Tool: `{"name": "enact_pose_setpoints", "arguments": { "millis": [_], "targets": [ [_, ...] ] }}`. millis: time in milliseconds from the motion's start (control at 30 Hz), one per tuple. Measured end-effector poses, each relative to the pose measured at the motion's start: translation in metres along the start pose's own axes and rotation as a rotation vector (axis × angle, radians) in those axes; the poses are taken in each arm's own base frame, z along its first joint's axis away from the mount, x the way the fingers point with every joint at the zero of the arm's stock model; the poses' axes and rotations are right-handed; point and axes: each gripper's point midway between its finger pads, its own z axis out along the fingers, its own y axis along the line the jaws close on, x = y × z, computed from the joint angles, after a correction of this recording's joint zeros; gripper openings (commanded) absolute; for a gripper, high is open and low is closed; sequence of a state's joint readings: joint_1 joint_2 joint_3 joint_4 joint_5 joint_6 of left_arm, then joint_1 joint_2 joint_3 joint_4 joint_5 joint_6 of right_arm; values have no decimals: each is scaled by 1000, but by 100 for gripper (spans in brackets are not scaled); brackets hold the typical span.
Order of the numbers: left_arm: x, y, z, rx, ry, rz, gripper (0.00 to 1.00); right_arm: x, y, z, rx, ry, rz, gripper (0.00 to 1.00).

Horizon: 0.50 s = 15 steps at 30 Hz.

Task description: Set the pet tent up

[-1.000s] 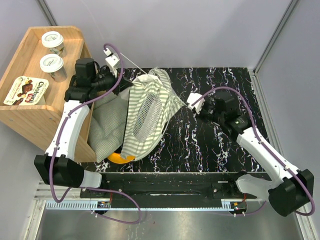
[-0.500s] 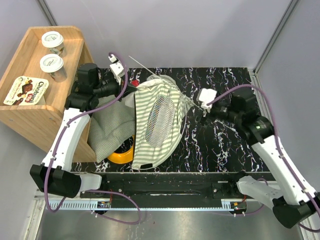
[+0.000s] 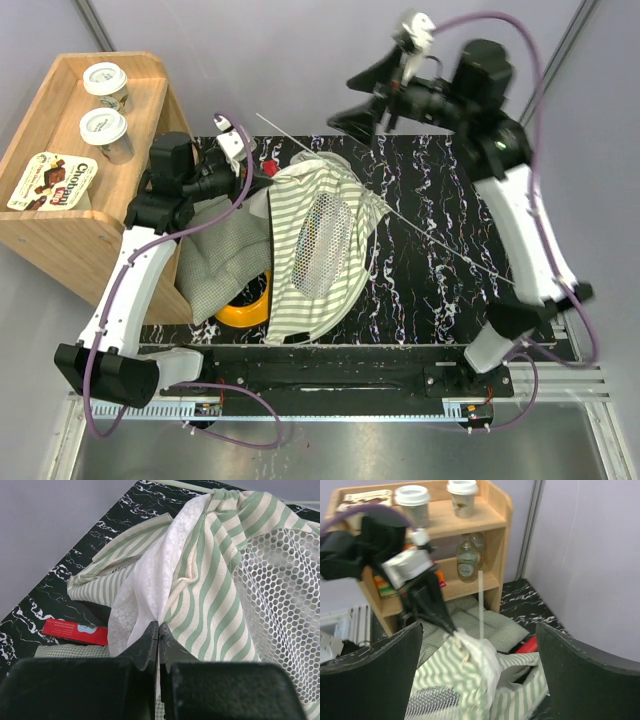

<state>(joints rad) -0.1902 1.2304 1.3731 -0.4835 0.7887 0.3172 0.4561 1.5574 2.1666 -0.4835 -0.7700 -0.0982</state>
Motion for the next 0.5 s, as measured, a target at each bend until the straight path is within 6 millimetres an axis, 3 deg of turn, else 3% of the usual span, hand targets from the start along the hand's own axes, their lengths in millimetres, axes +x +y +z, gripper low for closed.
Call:
{"name": "enact_pose_setpoints", "arguments": {
  "millis": [67,167,300,400,500],
  "targets": [
    [1,-3,-2,1,0,0,0,22,-21,29,5,26,98,90],
    [4,-4,-2,3,4,-4,0,70,-44,72,7,99,237,76],
    [6,-5,-1,6,8,-8,0,119,-46,115,-15,174,352,75],
    [6,-5,-1,6,8,-8,0,131,-34,129,-49,196,384,69],
    [6,-5,-1,7,8,-8,0,126,-23,132,-83,190,381,62]
  ]
}}
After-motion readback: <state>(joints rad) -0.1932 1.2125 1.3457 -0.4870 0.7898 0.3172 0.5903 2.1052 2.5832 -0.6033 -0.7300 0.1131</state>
